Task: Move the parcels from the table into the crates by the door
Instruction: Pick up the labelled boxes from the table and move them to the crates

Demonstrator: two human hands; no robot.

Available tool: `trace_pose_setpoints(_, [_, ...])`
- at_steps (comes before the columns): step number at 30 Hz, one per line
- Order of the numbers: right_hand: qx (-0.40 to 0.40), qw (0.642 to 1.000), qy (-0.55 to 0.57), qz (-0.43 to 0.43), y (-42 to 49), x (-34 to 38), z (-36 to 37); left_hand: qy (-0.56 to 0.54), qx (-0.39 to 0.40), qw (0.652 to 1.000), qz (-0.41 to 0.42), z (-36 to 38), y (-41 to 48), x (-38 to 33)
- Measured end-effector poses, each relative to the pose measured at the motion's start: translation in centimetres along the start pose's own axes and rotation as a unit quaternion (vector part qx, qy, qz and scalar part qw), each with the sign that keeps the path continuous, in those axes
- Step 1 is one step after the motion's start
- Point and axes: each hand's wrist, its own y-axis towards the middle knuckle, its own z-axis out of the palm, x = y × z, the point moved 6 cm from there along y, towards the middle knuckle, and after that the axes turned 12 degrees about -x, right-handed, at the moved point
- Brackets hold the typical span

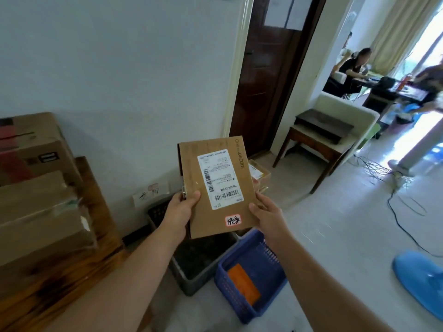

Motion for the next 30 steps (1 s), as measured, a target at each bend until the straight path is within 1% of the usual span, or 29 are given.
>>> trace_pose_setpoints(5, [0.010,0.998,-0.046,-0.043,9.2,5.0,0.2,-0.028,-0.028,0.999,-0.020,6.8,5.6,-2.1])
trace_pose_setpoints(7, [0.027,0.995,-0.079,-0.058,11.9,6.7,0.7,-0.025,-0.038,0.999,-0.018,8.7,7.4,-2.8])
trace_pose_setpoints(9, [0.053,0.993,-0.085,-0.065,14.6,8.0,1.2,-0.027,-0.057,0.998,-0.017,10.3,9.3,-3.4])
trace_pose_setpoints(13, [0.103,0.991,-0.082,-0.027,20.8,9.3,2.4,-0.045,-0.100,0.994,-0.002,13.3,12.8,-4.1])
trace_pose_setpoints(16, [0.098,0.993,-0.063,0.019,26.4,9.1,2.5,-0.080,-0.142,0.987,0.001,15.9,15.1,-4.0])
trace_pose_setpoints(19, [0.122,0.987,0.012,0.107,31.6,8.6,2.5,-0.158,-0.167,0.973,0.002,20.1,17.0,-3.6])
trace_pose_setpoints(21, [0.160,0.972,0.036,0.166,34.7,8.3,2.6,-0.228,-0.180,0.957,-0.007,23.8,18.4,-3.0])
trace_pose_setpoints(23, [0.183,0.963,0.052,0.192,36.2,8.0,3.2,-0.261,-0.179,0.948,-0.020,26.3,19.4,-2.4])
trace_pose_setpoints(25, [0.206,0.958,0.053,0.191,38.3,8.2,3.9,-0.252,-0.187,0.949,-0.031,28.7,21.1,-1.7])
trace_pose_setpoints(27, [0.209,0.963,0.033,0.169,41.1,8.6,4.6,-0.234,-0.202,0.950,-0.041,29.4,22.7,-1.2])
trace_pose_setpoints(30, [0.185,0.975,-0.023,0.121,45.6,9.1,5.4,-0.257,-0.235,0.936,-0.048,27.2,25.9,-1.0])
